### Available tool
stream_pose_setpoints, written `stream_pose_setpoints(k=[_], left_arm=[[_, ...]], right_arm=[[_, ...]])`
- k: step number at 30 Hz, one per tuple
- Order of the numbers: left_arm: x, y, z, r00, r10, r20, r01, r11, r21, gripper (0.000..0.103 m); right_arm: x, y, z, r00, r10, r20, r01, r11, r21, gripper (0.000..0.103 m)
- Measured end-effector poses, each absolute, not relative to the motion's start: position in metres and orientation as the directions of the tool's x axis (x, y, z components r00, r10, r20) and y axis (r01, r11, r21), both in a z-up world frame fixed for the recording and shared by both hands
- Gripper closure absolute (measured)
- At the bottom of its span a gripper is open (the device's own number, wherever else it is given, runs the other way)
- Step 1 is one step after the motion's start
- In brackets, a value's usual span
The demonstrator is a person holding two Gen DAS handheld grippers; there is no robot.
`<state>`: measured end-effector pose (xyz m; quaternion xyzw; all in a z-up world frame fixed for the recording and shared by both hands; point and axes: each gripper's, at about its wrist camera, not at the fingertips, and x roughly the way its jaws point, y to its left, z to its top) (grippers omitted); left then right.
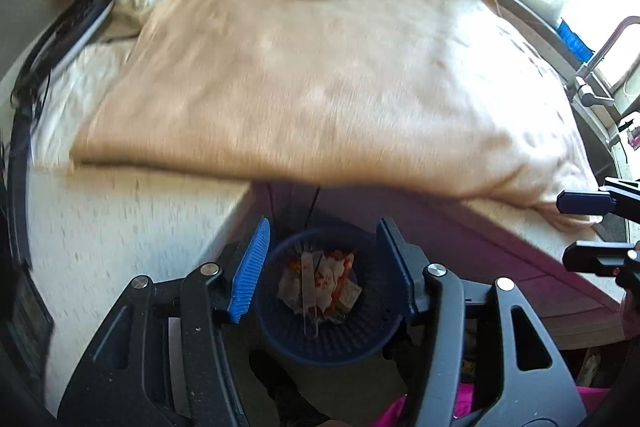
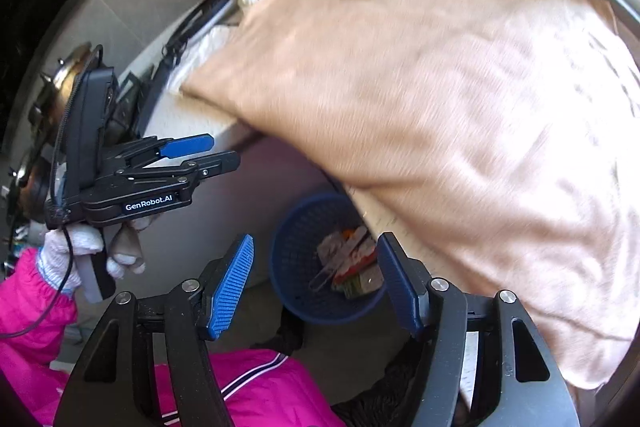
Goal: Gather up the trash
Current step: 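Raise both open tools back over the towel toward the bottle, then grasp the clear bottle with left tool while right tool grasps the yogurt cup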
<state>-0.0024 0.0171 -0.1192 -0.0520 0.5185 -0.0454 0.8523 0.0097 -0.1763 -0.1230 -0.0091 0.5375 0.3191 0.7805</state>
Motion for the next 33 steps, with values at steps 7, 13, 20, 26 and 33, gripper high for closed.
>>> stream_pose_setpoints(k=[7,13,20,26,33], left_arm=[[0.047,0.004,-0.093,0.494,-0.150,-0.856,0.121,0.987,-0.104,0.045],[0.099,-0.011,-0.075,0.510,-0.170,-0.843,0.199,0.977,-0.077,0.043],[0.167,-0.026,-0.060,0.522,-0.154,-0.839,0.262,0.965,-0.015,0.035],[0.220,-0.040,-0.052,0.508,-0.166,-0.845,0.315,0.949,0.003,0.035],[0.282,-0.056,-0.060,0.468,-0.167,-0.868,0.348,0.937,0.007,0.035]], right_arm=[[0.039,-0.204,-0.089,0.325,0.493,-0.807,-0.446,0.833,0.329,0.036],[0.085,-0.229,-0.069,0.403,0.455,-0.794,-0.368,0.875,0.314,0.031],[0.140,-0.247,-0.055,0.463,0.412,-0.785,-0.320,0.903,0.285,0.031],[0.189,-0.264,-0.053,0.472,0.404,-0.784,-0.275,0.912,0.305,0.031],[0.247,-0.280,-0.052,0.454,0.415,-0.788,-0.232,0.909,0.345,0.031]])
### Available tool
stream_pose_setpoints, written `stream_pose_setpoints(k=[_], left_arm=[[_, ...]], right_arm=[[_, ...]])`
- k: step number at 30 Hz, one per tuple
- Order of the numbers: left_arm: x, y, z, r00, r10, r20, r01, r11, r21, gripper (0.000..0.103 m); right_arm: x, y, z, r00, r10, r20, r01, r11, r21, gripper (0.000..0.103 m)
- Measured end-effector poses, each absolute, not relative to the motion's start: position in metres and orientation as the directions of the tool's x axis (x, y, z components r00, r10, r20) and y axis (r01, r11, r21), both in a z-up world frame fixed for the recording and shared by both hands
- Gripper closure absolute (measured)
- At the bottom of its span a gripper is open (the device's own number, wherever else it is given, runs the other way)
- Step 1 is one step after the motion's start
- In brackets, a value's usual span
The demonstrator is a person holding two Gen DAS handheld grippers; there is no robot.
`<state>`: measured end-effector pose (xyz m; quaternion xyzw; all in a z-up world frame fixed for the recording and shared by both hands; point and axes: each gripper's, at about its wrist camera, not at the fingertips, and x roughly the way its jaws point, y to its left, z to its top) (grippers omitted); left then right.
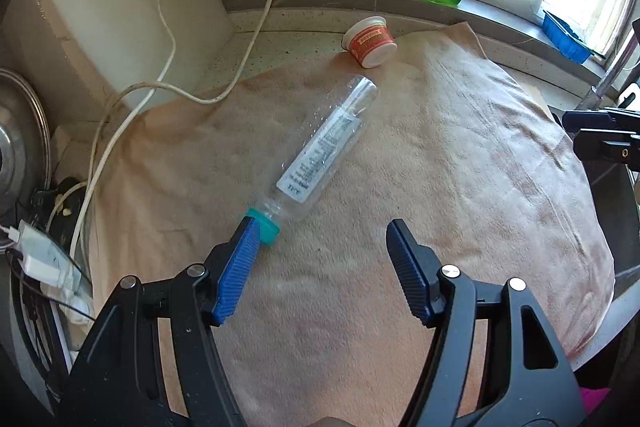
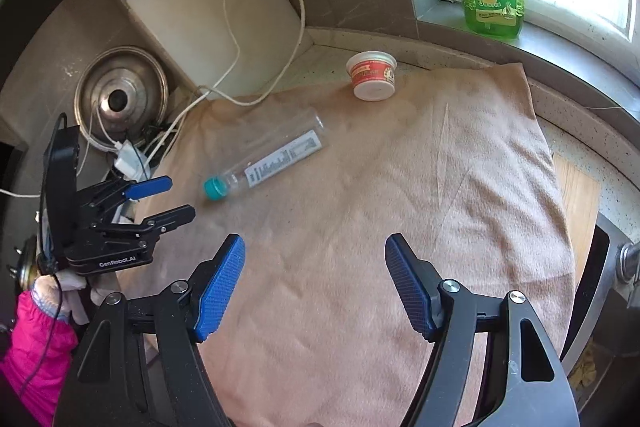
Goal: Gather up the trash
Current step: 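Grasp the clear bottle with left tool while right tool grasps the yogurt cup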
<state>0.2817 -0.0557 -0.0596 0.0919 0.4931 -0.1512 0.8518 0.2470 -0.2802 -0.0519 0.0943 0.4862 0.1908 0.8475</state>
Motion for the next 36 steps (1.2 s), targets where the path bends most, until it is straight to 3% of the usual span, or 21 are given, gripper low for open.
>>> stream_pose_setpoints(k=[19,36], left_arm=[[0.359,-0.090,-0.108,0.374,-0.019,-0.927,0.373,0.918,0.132,0.035],[0.387,-0.112,-0.141,0.355,0.118,-0.928,0.393,0.881,0.262,0.035]], right_arm=[[0.405,-0.295,-0.091,0.404,0.439,-0.803,-0.193,0.899,0.394,0.031],[0.474,-0.280,-0.134,0.361,0.468,-0.807,-0.175,0.884,0.434,0.031]])
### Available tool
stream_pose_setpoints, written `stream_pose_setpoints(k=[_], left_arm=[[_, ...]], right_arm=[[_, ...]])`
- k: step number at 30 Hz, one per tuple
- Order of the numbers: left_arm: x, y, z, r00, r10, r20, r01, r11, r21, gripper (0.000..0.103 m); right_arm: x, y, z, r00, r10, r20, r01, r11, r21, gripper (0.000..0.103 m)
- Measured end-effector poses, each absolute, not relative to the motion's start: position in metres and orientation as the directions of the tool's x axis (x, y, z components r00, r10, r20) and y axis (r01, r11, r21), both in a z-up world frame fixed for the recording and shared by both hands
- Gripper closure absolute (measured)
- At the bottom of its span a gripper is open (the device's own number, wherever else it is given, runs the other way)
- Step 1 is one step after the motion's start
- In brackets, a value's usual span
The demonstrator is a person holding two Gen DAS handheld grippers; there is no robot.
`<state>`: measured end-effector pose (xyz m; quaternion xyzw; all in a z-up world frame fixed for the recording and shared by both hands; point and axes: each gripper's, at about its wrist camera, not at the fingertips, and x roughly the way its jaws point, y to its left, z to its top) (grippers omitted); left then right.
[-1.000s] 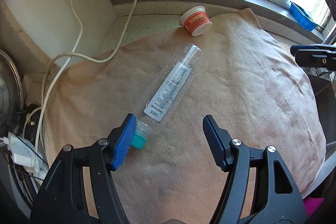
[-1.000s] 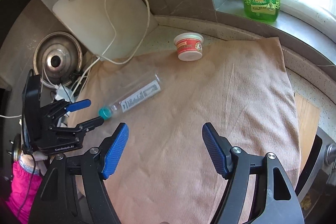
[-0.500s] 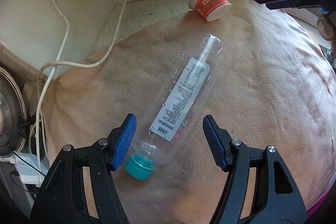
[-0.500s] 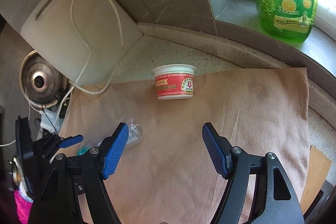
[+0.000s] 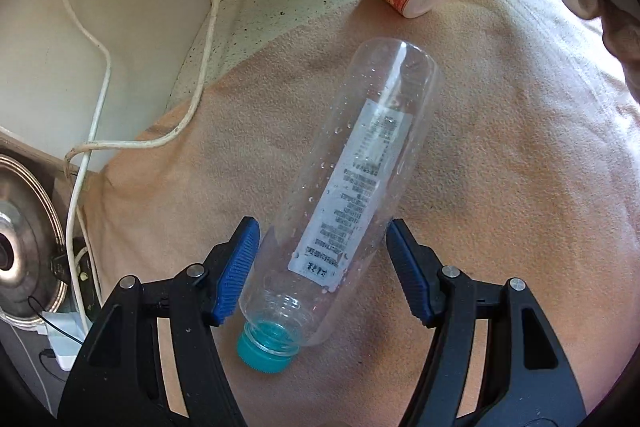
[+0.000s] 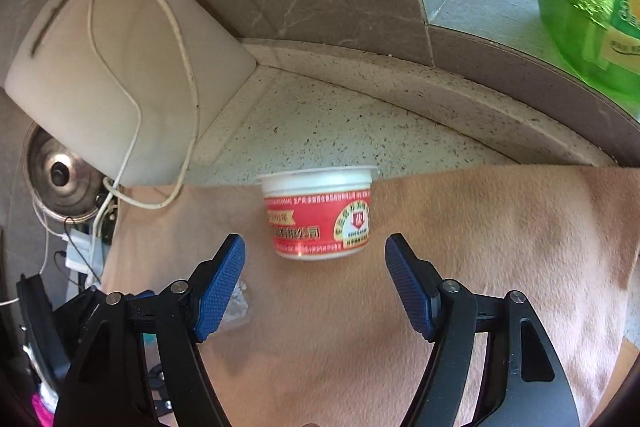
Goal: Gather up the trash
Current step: 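Grasp the clear bottle with left tool while right tool grasps the yogurt cup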
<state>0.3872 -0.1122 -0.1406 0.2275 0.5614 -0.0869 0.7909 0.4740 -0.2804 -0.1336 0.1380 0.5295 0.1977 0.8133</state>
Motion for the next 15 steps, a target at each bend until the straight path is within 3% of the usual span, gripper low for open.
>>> stream_pose_setpoints(k=[6,15], left_arm=[[0.396,-0.115,-0.154,0.365,0.181,-0.913,0.382,0.866,0.324,0.035],[0.389,-0.102,-0.150,0.372,0.104,-0.922,0.328,0.915,0.236,0.040]], right_arm=[[0.491,-0.283,-0.147,0.359,0.457,-0.814,-0.140,0.888,0.437,0.031],[0.495,-0.281,-0.155,0.368,0.486,-0.793,-0.151,0.872,0.465,0.033]])
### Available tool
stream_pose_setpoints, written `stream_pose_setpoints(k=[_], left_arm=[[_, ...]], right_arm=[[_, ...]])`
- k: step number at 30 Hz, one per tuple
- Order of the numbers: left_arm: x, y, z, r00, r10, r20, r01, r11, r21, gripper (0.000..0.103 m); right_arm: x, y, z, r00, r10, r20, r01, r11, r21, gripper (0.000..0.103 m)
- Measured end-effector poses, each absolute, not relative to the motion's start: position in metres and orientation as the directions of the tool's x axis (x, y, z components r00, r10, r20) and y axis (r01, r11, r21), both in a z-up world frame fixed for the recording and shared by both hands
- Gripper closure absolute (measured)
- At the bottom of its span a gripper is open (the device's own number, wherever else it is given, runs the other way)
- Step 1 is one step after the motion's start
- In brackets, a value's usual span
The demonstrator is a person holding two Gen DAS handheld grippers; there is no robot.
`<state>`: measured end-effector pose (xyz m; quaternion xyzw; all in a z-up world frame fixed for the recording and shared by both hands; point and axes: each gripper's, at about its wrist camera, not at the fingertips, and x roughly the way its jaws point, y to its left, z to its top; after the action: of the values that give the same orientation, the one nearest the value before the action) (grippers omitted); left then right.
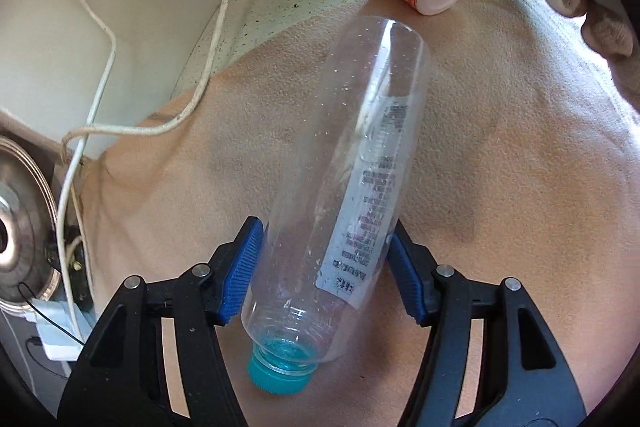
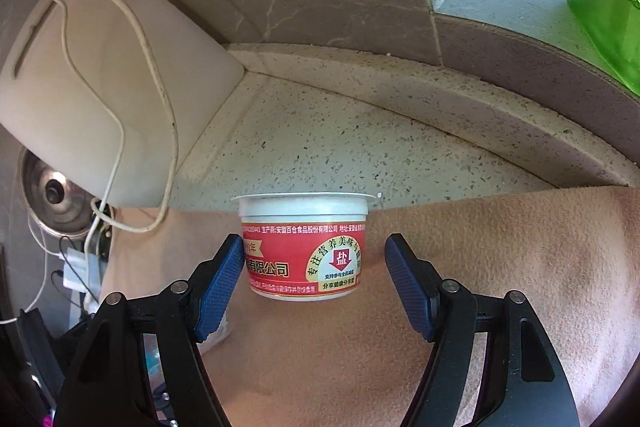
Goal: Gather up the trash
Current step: 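Grasp the clear bottle with left tool while right tool grasps the yogurt cup, then carry the bottle and yogurt cup off the towel over the wastebasket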
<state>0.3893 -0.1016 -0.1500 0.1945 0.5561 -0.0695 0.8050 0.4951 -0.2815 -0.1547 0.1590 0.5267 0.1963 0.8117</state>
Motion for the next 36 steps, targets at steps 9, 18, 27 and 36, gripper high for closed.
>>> stream_pose_setpoints(k=[9,18,27,36], left_arm=[[0.369,-0.079,-0.141,0.379,0.031,-0.925,0.257,0.956,0.137,0.042],[0.323,-0.049,-0.119,0.412,-0.047,-0.910,0.176,0.984,0.029,0.042],[0.266,-0.030,-0.087,0.440,-0.093,-0.893,0.144,0.989,-0.032,0.042],[0.179,-0.004,-0.066,0.456,-0.111,-0.883,0.119,0.991,-0.063,0.042]], right_arm=[[0.477,-0.275,-0.134,0.413,0.496,-0.764,-0.204,0.868,0.453,0.043],[0.428,-0.268,-0.113,0.414,0.519,-0.747,-0.255,0.855,0.452,0.043],[0.354,-0.253,-0.082,0.411,0.560,-0.719,-0.309,0.828,0.468,0.044],[0.262,-0.240,-0.061,0.391,0.596,-0.701,-0.338,0.802,0.493,0.044]])
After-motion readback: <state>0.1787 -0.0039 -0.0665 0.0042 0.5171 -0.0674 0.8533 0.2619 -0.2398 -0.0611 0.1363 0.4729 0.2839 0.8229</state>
